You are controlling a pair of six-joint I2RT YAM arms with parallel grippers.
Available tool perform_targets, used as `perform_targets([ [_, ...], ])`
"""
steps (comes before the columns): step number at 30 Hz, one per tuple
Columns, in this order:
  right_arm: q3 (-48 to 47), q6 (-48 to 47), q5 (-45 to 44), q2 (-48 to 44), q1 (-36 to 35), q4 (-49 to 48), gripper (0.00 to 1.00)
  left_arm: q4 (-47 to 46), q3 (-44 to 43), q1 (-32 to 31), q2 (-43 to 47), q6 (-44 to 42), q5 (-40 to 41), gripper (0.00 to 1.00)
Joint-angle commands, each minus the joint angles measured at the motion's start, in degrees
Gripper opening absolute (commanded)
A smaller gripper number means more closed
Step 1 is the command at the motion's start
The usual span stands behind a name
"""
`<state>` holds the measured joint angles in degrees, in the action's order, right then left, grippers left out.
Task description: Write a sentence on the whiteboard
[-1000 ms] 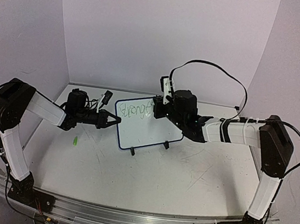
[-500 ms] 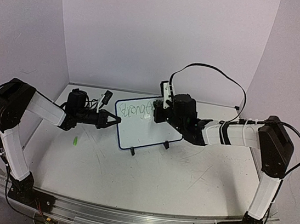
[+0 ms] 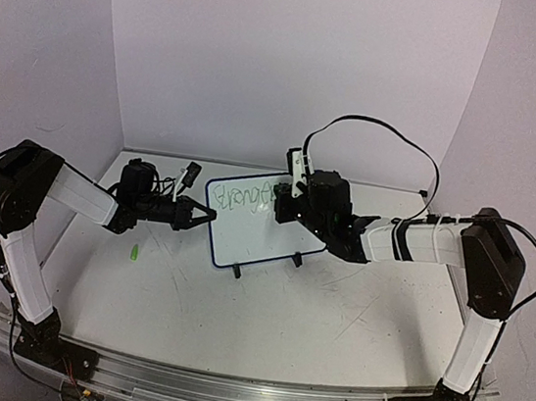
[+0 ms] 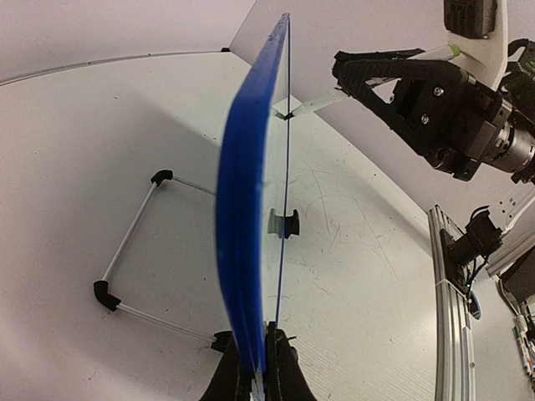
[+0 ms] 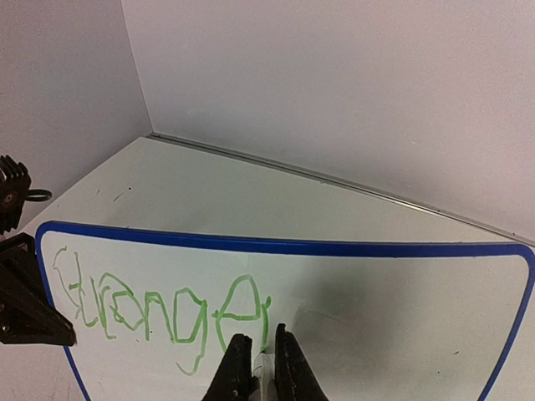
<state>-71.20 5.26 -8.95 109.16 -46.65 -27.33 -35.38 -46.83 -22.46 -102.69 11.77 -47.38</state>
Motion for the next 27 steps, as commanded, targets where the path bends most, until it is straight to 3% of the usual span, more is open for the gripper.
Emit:
perform_targets([
  [1, 1.0, 1.0, -1.4, -1.4, 0.2, 1.1, 0.0, 3.3, -0.5, 0.3, 1.1, -5.7, 4.5, 0.0],
  [27, -5.0, -2.4, -4.7, 0.1, 1.0, -0.4, 0.0, 3.3, -0.5, 0.3, 1.2, -5.8, 4.5, 0.0],
])
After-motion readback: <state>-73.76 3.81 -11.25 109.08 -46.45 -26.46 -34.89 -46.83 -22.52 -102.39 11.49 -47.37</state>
